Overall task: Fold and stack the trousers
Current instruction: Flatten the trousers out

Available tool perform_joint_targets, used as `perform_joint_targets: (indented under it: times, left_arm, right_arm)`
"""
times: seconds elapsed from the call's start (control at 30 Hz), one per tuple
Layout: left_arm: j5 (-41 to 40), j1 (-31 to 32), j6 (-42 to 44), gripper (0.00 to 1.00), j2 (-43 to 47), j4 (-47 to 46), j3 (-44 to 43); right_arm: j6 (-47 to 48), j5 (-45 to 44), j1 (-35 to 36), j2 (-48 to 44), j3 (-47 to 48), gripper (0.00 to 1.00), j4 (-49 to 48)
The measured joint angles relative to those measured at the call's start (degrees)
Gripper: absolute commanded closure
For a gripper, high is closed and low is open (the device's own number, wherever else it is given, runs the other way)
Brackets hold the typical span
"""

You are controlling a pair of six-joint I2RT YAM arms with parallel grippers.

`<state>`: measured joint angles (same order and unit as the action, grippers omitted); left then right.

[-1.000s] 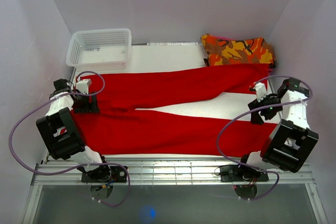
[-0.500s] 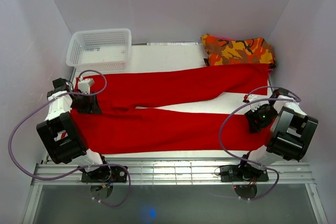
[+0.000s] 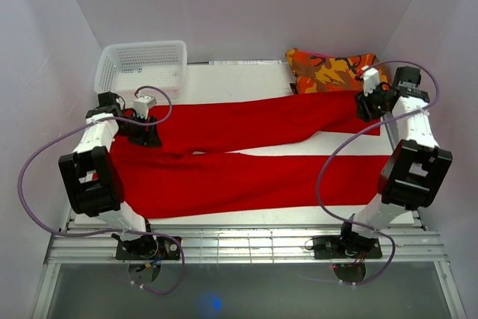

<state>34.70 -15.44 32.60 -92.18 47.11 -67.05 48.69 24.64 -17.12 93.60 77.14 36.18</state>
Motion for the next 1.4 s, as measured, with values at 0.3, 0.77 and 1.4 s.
perform_joint_targets:
  times: [0.3, 0.77, 1.4]
  left_arm:
    - [-0.4, 0.4, -3.9, 0.36, -7.0, -1.9, -4.3]
    - [-8.4, -1.2, -2.5, 0.40, -15.1, -3.4, -4.8]
    - [-9.3, -3.1, 14.2, 0.32, -9.9, -4.0, 2.5]
  right_arm:
    - [-7.5, -10.6, 2.1, 19.1, 7.9, 0.85, -6.6]
    - [-2.5, -21.6, 1.0, 14.4, -8.5, 0.92, -16.3]
    - [8.8, -23.7, -8.0, 11.6, -4.1, 0.77, 6.6]
